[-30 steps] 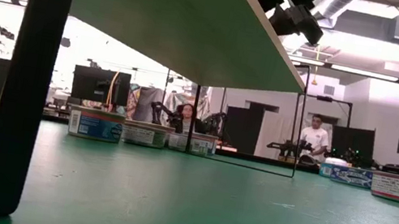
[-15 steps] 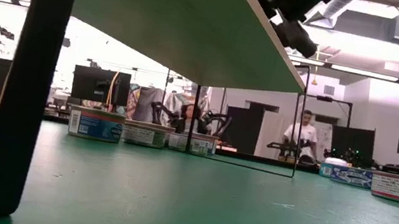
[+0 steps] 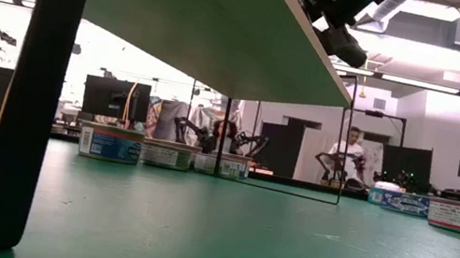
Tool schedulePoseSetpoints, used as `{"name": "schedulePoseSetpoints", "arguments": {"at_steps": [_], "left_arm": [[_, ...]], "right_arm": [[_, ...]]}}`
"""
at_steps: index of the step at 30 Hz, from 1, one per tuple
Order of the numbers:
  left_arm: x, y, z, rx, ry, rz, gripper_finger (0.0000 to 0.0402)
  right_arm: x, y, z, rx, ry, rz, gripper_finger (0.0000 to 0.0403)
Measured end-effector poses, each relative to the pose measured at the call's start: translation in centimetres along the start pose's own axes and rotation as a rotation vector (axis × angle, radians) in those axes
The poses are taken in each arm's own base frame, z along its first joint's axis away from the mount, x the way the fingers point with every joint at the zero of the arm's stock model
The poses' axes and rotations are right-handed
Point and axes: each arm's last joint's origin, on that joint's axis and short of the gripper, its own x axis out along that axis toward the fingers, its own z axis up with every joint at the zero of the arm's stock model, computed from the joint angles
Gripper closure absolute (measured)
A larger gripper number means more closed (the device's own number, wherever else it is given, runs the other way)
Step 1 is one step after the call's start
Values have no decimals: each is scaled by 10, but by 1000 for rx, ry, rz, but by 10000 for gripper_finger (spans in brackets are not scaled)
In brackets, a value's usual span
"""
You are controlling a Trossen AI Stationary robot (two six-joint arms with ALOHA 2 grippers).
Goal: Stack canned seafood by type on shelf
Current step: Stack the blue pink tuna can on top of the other blue pink tuna can on the shelf
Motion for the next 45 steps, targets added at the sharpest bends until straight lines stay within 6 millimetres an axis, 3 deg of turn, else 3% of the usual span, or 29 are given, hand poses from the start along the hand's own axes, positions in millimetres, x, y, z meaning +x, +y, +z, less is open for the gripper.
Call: {"name": "schedulePoseSetpoints", "arguments": {"at_steps": [8, 22, 30, 45], "left_arm": [[-4, -5, 15, 16, -35, -6, 310], [-12, -8, 35, 65, -51, 38, 310], [-22, -8, 46, 138, 4, 166, 310], [-20, -7, 46, 128, 17, 176, 310]], "right_arm": [[0, 0, 0, -26, -1, -3, 181], [-2, -7, -1, 14, 21, -60, 178], [8, -11, -2, 56, -3, -61, 168], [-2, -2, 3, 137, -106, 52, 149]]}}
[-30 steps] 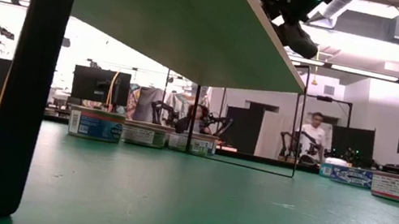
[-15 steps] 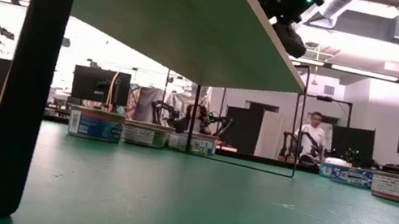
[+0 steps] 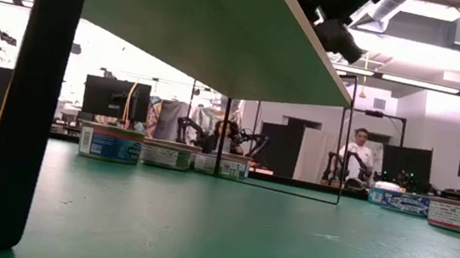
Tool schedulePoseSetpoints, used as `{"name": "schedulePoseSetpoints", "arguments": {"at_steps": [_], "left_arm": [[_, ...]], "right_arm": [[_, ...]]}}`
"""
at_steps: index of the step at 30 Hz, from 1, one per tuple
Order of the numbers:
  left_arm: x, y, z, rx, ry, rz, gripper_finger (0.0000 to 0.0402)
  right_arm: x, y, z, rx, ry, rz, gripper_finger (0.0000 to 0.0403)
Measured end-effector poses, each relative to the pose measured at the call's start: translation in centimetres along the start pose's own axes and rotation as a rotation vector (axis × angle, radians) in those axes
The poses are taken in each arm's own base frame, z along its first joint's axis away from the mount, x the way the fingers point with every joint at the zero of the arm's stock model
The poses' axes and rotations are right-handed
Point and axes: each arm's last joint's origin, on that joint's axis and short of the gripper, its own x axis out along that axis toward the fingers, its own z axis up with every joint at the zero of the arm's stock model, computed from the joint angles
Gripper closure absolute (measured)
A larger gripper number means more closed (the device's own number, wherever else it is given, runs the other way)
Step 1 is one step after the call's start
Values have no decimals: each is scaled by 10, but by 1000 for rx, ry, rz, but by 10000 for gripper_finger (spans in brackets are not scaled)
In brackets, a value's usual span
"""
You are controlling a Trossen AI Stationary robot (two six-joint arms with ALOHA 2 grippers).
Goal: Stack canned seafood by type on shelf
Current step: Stack the blue pink tuna can on top of the other blue pink tuna can on the shelf
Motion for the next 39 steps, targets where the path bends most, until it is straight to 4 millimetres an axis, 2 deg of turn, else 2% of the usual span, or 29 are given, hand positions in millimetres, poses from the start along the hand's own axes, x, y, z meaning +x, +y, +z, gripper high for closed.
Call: {"name": "schedulePoseSetpoints", "arguments": {"at_steps": [8, 12, 26, 33, 39], "left_arm": [[0, -2, 0, 6, 4, -43, 310], [0, -2, 0, -15, 9, -63, 310], [0, -2, 0, -26, 26, -140, 310], [0, -2, 0, -27, 26, -142, 310], [-9, 1, 3, -52, 12, -136, 310]], "right_arm": [[-1, 0, -1, 19, 10, 2, 111], [-1, 0, -2, -35, 54, -33, 99], [0, -4, -6, -267, 161, -99, 96], [0, -5, -7, -270, 188, -119, 97], [-21, -21, -19, -166, 193, -168, 97]]}}
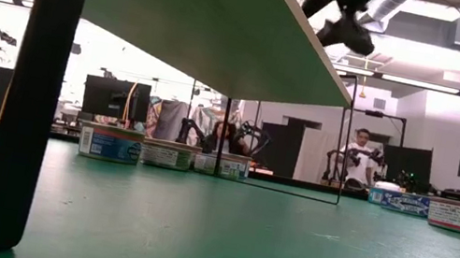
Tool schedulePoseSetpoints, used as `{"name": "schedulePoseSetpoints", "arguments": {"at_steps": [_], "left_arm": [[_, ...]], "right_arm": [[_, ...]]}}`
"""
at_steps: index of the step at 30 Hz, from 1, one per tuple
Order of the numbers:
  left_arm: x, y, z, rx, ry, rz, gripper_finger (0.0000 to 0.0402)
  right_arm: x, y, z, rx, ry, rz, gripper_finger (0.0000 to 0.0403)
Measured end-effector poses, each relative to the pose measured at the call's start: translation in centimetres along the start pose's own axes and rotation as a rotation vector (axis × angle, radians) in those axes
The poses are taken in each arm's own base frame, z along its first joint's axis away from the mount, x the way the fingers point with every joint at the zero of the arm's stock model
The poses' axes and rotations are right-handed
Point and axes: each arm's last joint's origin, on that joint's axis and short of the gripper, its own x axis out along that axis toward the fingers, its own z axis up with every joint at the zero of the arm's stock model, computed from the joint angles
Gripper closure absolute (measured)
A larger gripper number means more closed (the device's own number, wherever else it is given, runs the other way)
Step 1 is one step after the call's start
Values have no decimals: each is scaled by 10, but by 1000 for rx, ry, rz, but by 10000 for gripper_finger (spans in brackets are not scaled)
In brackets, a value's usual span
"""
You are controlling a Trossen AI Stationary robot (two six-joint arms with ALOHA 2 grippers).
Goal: Stack canned seafood by type on shelf
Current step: Stack the blue pink tuna can on top of the other blue pink tuna can on the shelf, then put the blue tuna can on the shelf
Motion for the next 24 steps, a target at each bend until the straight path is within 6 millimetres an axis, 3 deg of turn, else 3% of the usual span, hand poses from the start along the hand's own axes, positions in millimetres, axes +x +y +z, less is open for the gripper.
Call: {"name": "schedulePoseSetpoints", "arguments": {"at_steps": [3, 7, 10, 14, 18, 24], "left_arm": [[-12, 5, 3, -15, -10, 31, 310], [-21, 17, -5, 8, 4, 83, 310], [-22, 28, -15, 15, -24, 59, 310], [-22, 46, -35, -74, -32, 33, 310], [-26, 60, -47, -154, -6, 77, 310], [-49, 61, -36, -133, -114, 100, 310]], "right_arm": [[-10, -10, -19, 173, 18, 5, 97], [-18, -18, -52, 573, 21, 113, 97], [-9, -14, -74, 879, 71, 250, 97], [3, 0, -97, 1165, 205, 369, 97], [19, 17, -112, 1312, 297, 490, 97], [47, 46, -137, 1402, 454, 546, 97]]}}
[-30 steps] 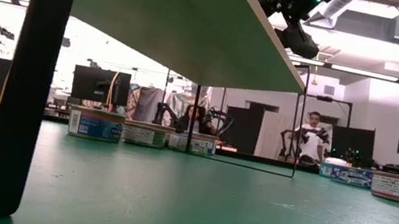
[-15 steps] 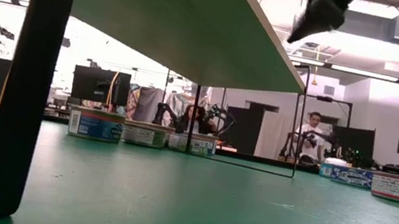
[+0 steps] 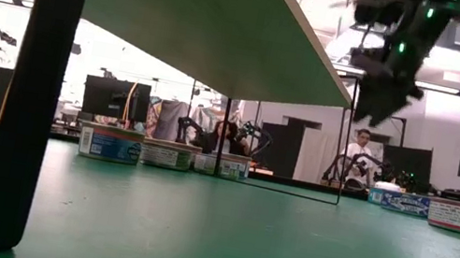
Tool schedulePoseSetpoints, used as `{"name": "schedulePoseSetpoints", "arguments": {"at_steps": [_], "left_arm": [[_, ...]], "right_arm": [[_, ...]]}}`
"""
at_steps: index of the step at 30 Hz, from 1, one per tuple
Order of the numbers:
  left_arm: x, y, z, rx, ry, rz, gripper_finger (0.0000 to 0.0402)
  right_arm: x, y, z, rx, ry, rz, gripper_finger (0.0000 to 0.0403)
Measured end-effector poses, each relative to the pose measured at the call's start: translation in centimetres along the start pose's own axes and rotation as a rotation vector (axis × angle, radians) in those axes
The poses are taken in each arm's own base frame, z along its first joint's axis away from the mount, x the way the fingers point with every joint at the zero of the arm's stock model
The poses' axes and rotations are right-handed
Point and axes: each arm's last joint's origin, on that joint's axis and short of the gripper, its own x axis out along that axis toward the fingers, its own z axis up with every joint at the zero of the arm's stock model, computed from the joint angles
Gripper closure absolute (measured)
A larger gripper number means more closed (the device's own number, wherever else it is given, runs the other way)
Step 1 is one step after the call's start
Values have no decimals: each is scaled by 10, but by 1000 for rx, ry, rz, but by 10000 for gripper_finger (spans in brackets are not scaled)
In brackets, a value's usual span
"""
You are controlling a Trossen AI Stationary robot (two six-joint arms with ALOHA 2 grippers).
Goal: Stack canned seafood by type on shelf
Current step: Put the blue tuna can on the shelf
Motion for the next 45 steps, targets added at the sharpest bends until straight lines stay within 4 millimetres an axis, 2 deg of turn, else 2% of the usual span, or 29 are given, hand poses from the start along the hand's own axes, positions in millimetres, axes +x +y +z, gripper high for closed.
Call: {"name": "schedulePoseSetpoints", "arguments": {"at_steps": [6, 10, 15, 20, 25, 28, 32, 36, 39, 42, 45], "left_arm": [[-22, -1, 7, 36, -64, 23, 310], [-25, -1, 8, 54, -85, 54, 310], [-25, 0, 8, 81, -87, 97, 310], [-25, 2, 8, 109, -104, 175, 310], [-26, 2, 12, 109, -146, 207, 310], [-26, 2, 12, 130, -144, 208, 310], [-26, 2, 12, 132, -143, 207, 310], [-26, 2, 12, 133, -140, 204, 310], [-25, 2, 11, 133, -125, 196, 310], [-25, 2, 9, 133, -110, 184, 310], [-25, 2, 9, 134, -104, 174, 310]], "right_arm": [[20, -36, -8, 196, 102, -62, 97], [25, -57, -8, 265, 151, -87, 104], [35, -70, -9, 225, 225, -120, 116], [54, -78, -14, 167, 369, -152, 118], [72, -83, -16, 179, 453, -159, 118], [81, -79, -17, 124, 496, -150, 118], [88, -61, -19, 17, 534, -65, 118], [87, -35, -16, -36, 486, 105, 118], [78, -21, -13, -50, 415, 179, 118], [67, -19, -12, -21, 368, 176, 118], [60, -26, -10, 29, 345, 167, 118]]}}
